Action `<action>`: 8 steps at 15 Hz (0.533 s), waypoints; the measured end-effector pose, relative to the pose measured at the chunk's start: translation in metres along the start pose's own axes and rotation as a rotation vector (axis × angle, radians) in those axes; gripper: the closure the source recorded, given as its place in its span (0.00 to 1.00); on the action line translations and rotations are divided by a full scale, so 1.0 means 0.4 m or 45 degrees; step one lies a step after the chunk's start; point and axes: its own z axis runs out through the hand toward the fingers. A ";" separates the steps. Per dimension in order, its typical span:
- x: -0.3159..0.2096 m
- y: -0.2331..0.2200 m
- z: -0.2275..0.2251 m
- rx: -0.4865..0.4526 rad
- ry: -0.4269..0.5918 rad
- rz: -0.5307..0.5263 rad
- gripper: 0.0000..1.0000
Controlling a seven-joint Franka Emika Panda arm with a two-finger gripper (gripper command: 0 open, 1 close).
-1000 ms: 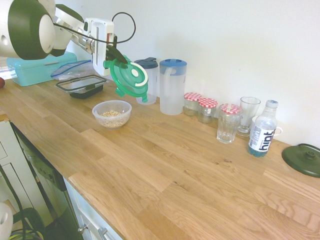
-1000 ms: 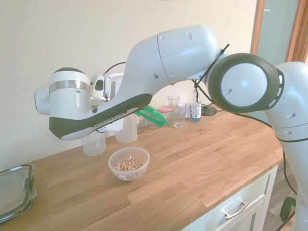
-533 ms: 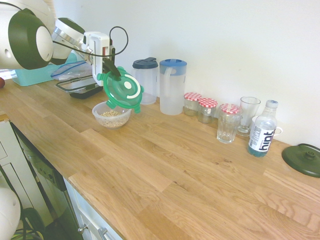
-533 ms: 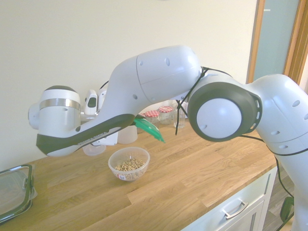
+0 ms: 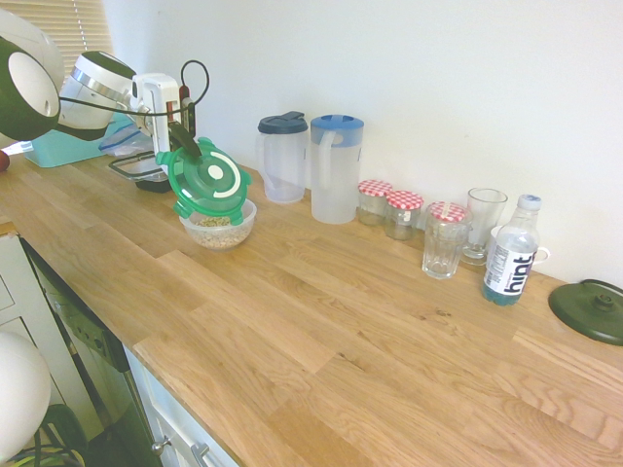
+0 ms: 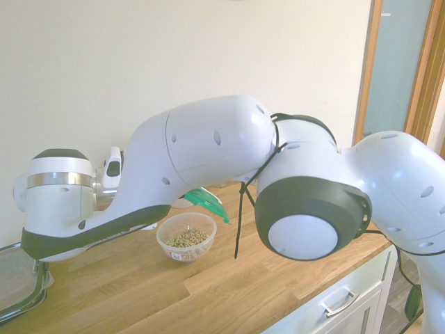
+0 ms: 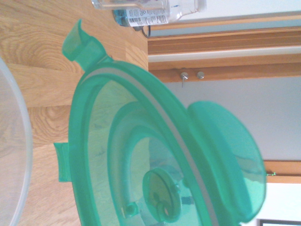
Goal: Cover the lid of food container
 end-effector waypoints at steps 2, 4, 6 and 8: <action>-0.015 -0.006 -0.021 -0.008 0.008 -0.010 1.00; -0.020 -0.022 -0.017 -0.027 0.013 -0.013 1.00; -0.018 -0.037 -0.007 -0.050 0.018 -0.020 1.00; -0.010 -0.036 -0.012 -0.046 0.020 -0.026 1.00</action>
